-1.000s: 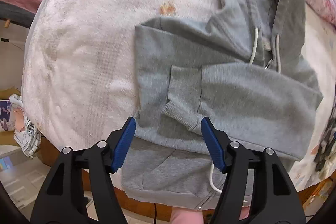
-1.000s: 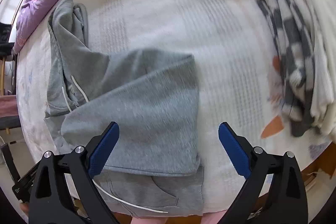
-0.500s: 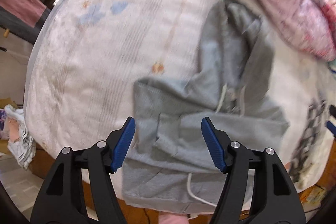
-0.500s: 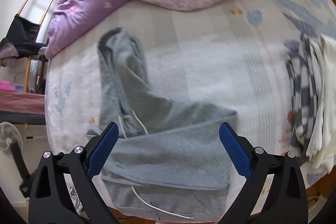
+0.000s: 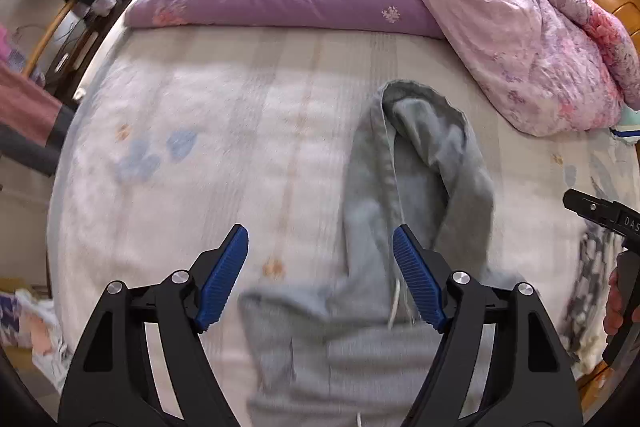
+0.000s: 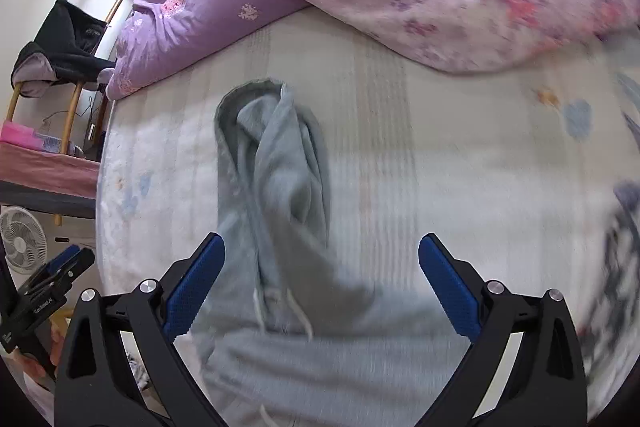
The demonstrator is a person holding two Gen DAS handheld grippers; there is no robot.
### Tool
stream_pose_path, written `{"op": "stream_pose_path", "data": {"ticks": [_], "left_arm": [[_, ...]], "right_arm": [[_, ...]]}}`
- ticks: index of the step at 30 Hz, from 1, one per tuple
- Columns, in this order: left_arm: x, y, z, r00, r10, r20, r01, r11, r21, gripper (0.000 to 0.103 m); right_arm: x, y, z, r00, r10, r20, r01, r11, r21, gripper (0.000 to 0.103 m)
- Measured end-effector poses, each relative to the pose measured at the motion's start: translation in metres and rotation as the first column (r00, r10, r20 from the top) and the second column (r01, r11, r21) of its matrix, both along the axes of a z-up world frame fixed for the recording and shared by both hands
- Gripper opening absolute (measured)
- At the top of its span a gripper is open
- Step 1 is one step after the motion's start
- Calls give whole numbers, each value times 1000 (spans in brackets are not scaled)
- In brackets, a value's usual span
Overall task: Fold large clothes
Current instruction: 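Grasp the grey hood edge with both grippers side by side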
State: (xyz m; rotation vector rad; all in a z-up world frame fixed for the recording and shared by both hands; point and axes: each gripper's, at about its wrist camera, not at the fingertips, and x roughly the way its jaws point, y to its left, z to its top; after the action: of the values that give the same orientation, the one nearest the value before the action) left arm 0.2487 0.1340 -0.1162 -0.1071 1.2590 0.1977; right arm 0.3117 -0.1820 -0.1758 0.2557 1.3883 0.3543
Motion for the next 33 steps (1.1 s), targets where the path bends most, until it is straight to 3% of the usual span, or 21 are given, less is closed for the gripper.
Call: {"op": "stream_pose_path", "data": {"ticks": [4, 6, 8, 12, 14, 15, 17, 21, 22, 23, 24, 25, 27, 28, 30, 31, 33], "left_arm": [[45, 3, -53, 998, -63, 6, 63, 998, -19, 81], [66, 5, -79, 994, -106, 12, 106, 994, 21, 83], [83, 9, -104, 993, -120, 16, 119, 992, 47, 83], [109, 20, -132, 983, -125, 136, 133, 990, -48, 83], [125, 24, -149, 986, -96, 137, 110, 989, -99, 83], [134, 25, -161, 986, -80, 148, 105, 980, -169, 83], [145, 20, -178, 985, -79, 151, 113, 966, -231, 83], [158, 10, -208, 987, -35, 154, 64, 980, -189, 80], [156, 9, -211, 982, -25, 188, 65, 976, -207, 68], [153, 7, -212, 977, -20, 214, 64, 977, -201, 58], [151, 3, -212, 972, -34, 230, 81, 977, -199, 35], [148, -1, -210, 968, -47, 246, 97, 976, -196, 21], [140, -15, -201, 953, -91, 290, 128, 985, -112, 17], [135, -26, -195, 942, -139, 306, 157, 987, -37, 13], [128, -40, -183, 927, -201, 318, 195, 980, 51, 12], [122, -45, -174, 918, -228, 324, 213, 974, 81, 12], [114, -44, -157, 919, -230, 322, 219, 973, 69, 12]], "right_arm": [[28, 11, -30, 998, 22, 64, -26, 998, 61, 94], [38, 3, -41, 992, -5, 129, -16, 987, 158, 94], [54, 7, -55, 993, 68, 99, -85, 979, 185, 94], [67, 33, -68, 959, 222, 175, -241, 965, 99, 94], [71, 51, -78, 942, 262, 211, -282, 956, 74, 94], [72, 58, -85, 941, 258, 217, -282, 955, 90, 94], [77, 70, -100, 946, 242, 214, -277, 949, 151, 94], [82, 93, -140, 948, 244, 205, -272, 954, 126, 93], [83, 94, -148, 954, 233, 187, -259, 958, 126, 89], [83, 92, -151, 959, 220, 179, -247, 958, 143, 69], [84, 90, -154, 964, 201, 172, -228, 961, 154, 56], [84, 87, -152, 965, 185, 184, -213, 966, 148, 51], [83, 83, -146, 959, 190, 211, -224, 963, 148, 34], [83, 83, -144, 957, 197, 214, -231, 962, 143, 32], [80, 78, -137, 955, 195, 224, -230, 963, 142, 24], [77, 75, -132, 954, 193, 230, -232, 960, 155, 23], [70, 68, -121, 949, 183, 255, -230, 959, 165, 19]]}}
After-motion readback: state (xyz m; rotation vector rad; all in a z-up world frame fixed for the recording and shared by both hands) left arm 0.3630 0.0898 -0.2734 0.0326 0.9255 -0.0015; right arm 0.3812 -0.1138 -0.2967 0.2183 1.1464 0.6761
